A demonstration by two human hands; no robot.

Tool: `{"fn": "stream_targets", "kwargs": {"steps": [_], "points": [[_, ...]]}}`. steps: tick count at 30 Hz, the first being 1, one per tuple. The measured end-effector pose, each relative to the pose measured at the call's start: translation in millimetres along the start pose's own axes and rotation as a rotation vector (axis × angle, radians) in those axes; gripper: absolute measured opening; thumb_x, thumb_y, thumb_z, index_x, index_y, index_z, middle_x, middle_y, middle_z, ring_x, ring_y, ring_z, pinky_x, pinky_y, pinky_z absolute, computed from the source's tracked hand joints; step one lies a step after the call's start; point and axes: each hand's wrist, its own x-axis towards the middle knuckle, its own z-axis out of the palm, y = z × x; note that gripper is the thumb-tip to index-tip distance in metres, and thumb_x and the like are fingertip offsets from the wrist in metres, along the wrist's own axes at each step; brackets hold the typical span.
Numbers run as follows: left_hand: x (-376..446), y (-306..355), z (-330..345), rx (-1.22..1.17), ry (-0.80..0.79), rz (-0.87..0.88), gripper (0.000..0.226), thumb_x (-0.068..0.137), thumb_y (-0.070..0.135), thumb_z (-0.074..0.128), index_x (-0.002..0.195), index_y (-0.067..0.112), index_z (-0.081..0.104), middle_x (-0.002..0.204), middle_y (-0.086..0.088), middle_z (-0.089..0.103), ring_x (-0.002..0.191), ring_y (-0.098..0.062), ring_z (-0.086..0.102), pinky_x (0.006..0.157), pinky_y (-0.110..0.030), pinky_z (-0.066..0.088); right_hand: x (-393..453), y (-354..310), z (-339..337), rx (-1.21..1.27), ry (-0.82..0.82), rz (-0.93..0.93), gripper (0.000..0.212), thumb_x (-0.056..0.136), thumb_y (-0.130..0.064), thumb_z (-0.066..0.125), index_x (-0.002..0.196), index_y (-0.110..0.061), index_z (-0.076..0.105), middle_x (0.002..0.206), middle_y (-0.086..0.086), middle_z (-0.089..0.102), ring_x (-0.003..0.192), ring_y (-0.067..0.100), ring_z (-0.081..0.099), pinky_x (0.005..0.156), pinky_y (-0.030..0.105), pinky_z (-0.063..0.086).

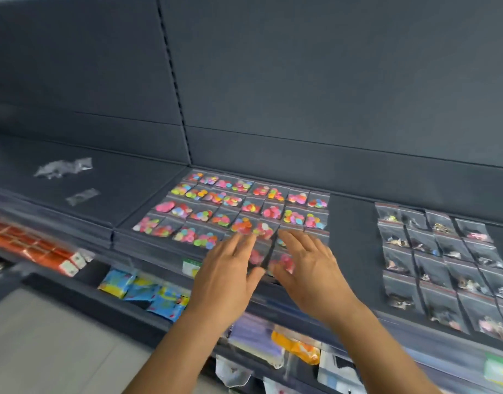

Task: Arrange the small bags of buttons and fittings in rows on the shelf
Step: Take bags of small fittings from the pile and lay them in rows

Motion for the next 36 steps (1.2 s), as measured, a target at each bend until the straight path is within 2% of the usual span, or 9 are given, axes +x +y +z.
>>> {"fn": "stream_targets", "kwargs": {"steps": [5,12,17,27,32,36], "points": [[-11,-91,-31,0.023,0.037,-0.057,0.062,0.098,0.045,0.039,0.151,0.027,0.012,0.158,0.006,0.016,0.144,-0.014,0.013,0.115,-0.028,0.017,40,-80,41,0.026,-0.053,-0.050,0.064,0.095,-0.046,0.044,0.150,-0.027,0.016,0.156,-0.007,0.018,0.145,0.017,0.012,0.118,0.034,0.012],[-25,-197,-65,0.062,0.086,-0.156,0.062,0.097,0.043,0.042,0.151,0.025,0.017,0.155,0.004,0.024,0.140,-0.016,0.023,0.113,-0.027,0.020,88,-175,86,0.031,-0.086,-0.132,0.062,0.094,-0.046,0.045,0.147,-0.025,0.022,0.153,-0.006,0.025,0.142,0.017,0.019,0.116,0.036,0.017],[-28,-260,-78,0.063,0.119,-0.253,0.063,0.096,0.046,0.042,0.151,0.026,0.017,0.155,0.003,0.024,0.141,-0.017,0.021,0.114,-0.029,0.021,125,-229,112,0.025,-0.152,-0.215,0.064,0.094,-0.047,0.043,0.149,-0.026,0.018,0.155,-0.007,0.021,0.143,0.015,0.016,0.118,0.036,0.013],[22,-375,-99,0.087,0.131,-0.351,0.061,0.097,0.043,0.042,0.150,0.023,0.019,0.154,0.001,0.026,0.140,-0.018,0.023,0.114,-0.029,0.020,243,-295,166,0.026,-0.210,-0.335,0.060,0.094,-0.045,0.044,0.148,-0.027,0.023,0.154,-0.007,0.023,0.143,0.015,0.017,0.116,0.035,0.014],[76,-431,-96,0.123,0.064,-0.285,0.049,0.099,0.036,0.040,0.145,0.022,0.034,0.144,0.003,0.042,0.132,-0.017,0.038,0.109,-0.029,0.029,312,-312,193,-0.001,-0.307,-0.381,0.048,0.098,-0.038,0.038,0.145,-0.030,0.030,0.154,-0.006,0.025,0.141,0.017,0.020,0.114,0.036,0.016],[111,-462,-85,0.104,-0.007,-0.211,0.044,0.099,0.033,0.039,0.141,0.018,0.043,0.143,0.003,0.046,0.128,-0.016,0.043,0.107,-0.031,0.033,355,-318,216,-0.082,-0.435,-0.392,0.050,0.101,-0.036,0.031,0.149,-0.026,0.021,0.158,-0.006,0.014,0.145,0.014,0.012,0.116,0.036,0.010]]}}
